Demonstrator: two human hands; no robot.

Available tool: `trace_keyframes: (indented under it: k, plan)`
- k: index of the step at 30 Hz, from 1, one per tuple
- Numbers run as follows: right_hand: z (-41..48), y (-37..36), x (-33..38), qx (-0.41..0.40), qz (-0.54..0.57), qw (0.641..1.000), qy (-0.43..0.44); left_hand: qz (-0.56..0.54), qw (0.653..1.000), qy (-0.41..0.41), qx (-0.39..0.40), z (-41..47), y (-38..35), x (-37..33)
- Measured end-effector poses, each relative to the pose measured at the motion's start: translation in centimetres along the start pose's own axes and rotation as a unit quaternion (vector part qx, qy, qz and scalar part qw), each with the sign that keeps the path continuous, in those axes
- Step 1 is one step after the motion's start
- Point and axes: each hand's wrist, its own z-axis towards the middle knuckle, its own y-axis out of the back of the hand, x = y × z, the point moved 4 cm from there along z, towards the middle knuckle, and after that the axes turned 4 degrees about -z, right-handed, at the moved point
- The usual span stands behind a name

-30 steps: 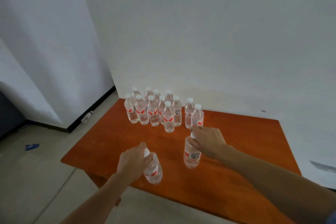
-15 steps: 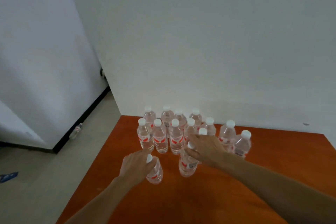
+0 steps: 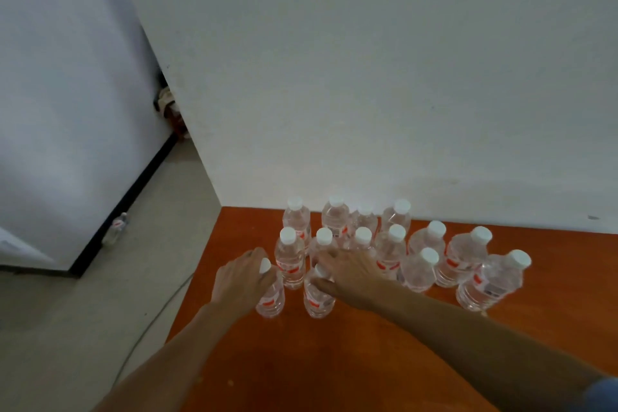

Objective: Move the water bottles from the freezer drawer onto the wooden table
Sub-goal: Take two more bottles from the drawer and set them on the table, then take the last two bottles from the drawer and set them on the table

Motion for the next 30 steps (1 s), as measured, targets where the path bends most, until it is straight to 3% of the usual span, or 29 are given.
trace_keyframes:
  k: [7,13,17,22,30]
  plan:
    - [0.9,-1.1,-0.3,0.012,0.023,0.998,-0.052,0.038,0.999,-0.009,-0.018,0.8,0.8,0.4]
    - [-2.6,0.9,-1.9,-0.012,0.048,0.994,-0.099,0.055,0.991,-0.072,-0.093,1.5,3.2,-2.5]
    - [-8.7,2.8,-4.8,-0.029,0.017,0.988,-0.151,0.015,0.985,-0.144,-0.095,0.6,4.2,-10.1]
    - [-20.6,4.9,-8.9,-0.025,0.016,0.969,-0.247,-0.006,0.966,-0.256,-0.035,-3.7,0.8,-22.2]
    - [-48.9,6.4,-11.4,-0.033,-0.024,0.888,-0.457,-0.014,0.902,-0.425,0.075,-15.8,-8.8,-41.1]
